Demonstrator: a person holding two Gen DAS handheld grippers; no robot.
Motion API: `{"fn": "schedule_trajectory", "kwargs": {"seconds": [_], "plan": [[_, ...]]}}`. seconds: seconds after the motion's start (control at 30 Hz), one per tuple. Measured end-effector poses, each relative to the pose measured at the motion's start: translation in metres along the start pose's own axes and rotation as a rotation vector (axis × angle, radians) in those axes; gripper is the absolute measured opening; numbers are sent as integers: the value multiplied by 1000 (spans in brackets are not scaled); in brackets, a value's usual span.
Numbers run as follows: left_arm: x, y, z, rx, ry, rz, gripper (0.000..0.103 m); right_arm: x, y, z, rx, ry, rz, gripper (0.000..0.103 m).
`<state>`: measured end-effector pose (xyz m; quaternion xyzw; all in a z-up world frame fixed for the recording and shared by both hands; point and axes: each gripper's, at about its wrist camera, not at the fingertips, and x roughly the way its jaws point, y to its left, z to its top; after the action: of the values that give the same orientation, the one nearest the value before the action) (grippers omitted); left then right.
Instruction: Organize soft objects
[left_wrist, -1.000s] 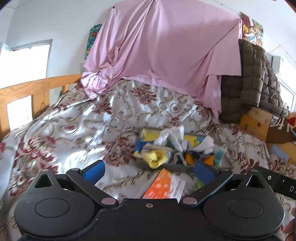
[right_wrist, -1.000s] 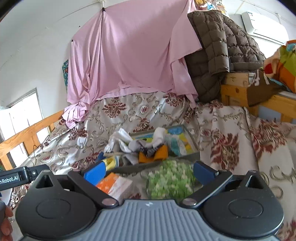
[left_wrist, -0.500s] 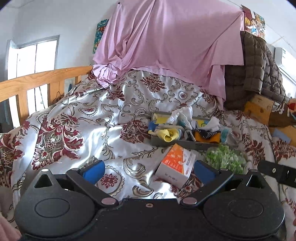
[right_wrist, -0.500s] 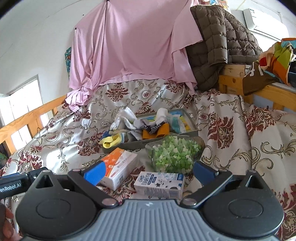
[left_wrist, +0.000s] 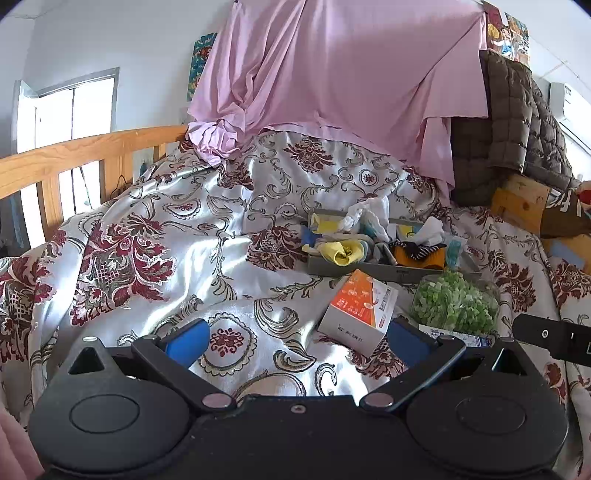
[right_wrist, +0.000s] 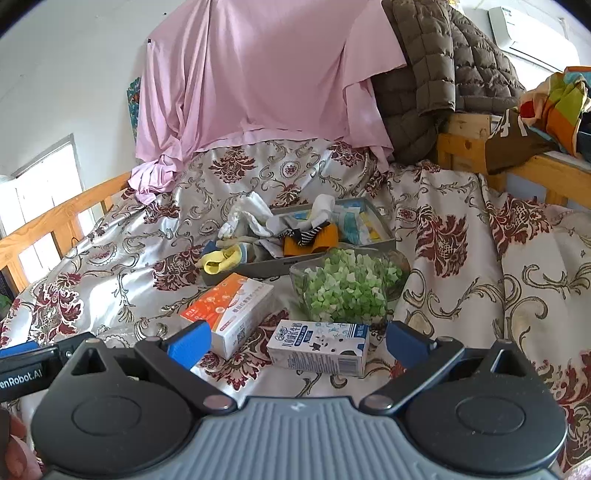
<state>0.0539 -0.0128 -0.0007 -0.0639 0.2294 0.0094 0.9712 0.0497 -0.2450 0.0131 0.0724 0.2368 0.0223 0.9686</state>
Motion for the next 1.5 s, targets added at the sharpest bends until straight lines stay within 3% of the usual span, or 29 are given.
{"fn": "schedule_trajectory", "kwargs": {"seconds": [0.5, 1.5], "plan": [[2, 0, -3, 7, 16, 9, 102, 6, 4, -3, -19, 38, -4, 103], [2, -1, -5, 14, 16, 15, 102, 5, 3, -4, -17, 35, -2, 103]]}}
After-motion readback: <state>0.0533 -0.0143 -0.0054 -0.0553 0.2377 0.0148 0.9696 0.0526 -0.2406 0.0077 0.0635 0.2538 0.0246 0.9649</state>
